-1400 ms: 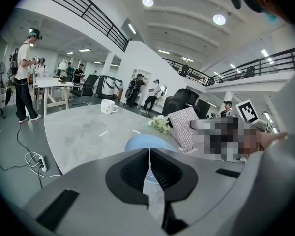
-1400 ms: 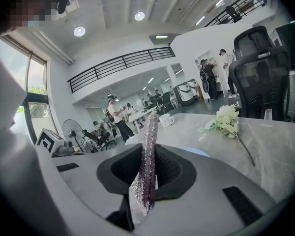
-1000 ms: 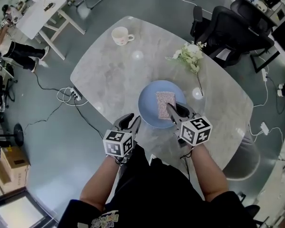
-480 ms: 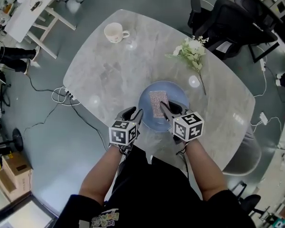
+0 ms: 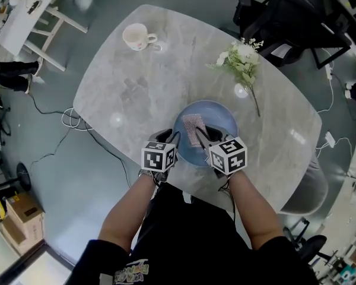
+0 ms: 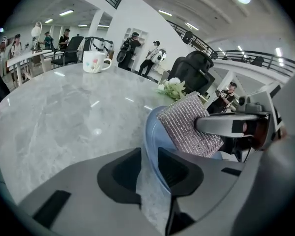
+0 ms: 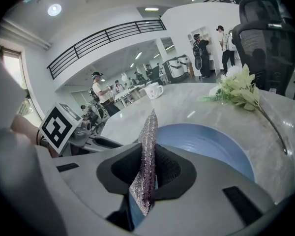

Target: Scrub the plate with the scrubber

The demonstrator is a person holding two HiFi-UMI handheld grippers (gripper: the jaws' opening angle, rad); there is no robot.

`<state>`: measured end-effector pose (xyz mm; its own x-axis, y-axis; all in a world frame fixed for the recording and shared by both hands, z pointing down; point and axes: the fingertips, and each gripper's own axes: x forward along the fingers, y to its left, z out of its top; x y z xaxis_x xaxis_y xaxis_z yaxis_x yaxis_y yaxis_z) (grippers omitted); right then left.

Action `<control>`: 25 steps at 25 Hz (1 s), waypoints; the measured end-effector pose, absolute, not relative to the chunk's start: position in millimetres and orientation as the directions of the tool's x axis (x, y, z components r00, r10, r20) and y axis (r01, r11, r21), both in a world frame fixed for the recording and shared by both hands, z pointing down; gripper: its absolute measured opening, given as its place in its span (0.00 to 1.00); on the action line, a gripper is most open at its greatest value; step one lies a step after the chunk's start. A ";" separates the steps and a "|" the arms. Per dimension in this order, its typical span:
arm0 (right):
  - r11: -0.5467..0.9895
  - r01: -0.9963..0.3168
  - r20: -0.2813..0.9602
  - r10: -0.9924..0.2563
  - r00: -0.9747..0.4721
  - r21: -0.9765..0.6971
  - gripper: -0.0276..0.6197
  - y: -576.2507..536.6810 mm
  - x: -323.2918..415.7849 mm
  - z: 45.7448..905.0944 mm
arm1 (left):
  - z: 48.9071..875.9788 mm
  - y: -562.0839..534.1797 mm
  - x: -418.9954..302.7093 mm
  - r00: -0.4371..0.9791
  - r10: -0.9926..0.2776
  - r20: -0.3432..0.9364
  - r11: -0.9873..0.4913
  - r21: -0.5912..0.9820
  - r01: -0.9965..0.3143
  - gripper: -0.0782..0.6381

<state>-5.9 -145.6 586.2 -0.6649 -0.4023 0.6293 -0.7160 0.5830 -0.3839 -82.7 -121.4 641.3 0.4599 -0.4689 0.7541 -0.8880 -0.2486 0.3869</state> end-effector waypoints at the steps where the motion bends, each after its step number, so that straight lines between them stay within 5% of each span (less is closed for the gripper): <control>1: 0.582 -0.716 0.634 -0.397 -0.664 -0.385 0.16 -145.9 -6.6 588.6 | 643.9 -122.6 -82.6 0.455 -0.461 0.762 -0.246 0.383 -0.890 0.27; 25: 0.645 -0.744 0.814 -0.330 -0.479 -0.176 0.16 -161.4 -7.8 634.6 | 654.6 -130.2 -78.4 0.367 -0.435 0.822 -0.138 0.342 -0.929 0.17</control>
<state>-7.8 -161.4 634.6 -0.4787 -0.3297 0.8137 -0.7436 0.6451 -0.1760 -78.4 -130.2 654.6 0.3671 -0.4354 0.8220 -0.9295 -0.1378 0.3421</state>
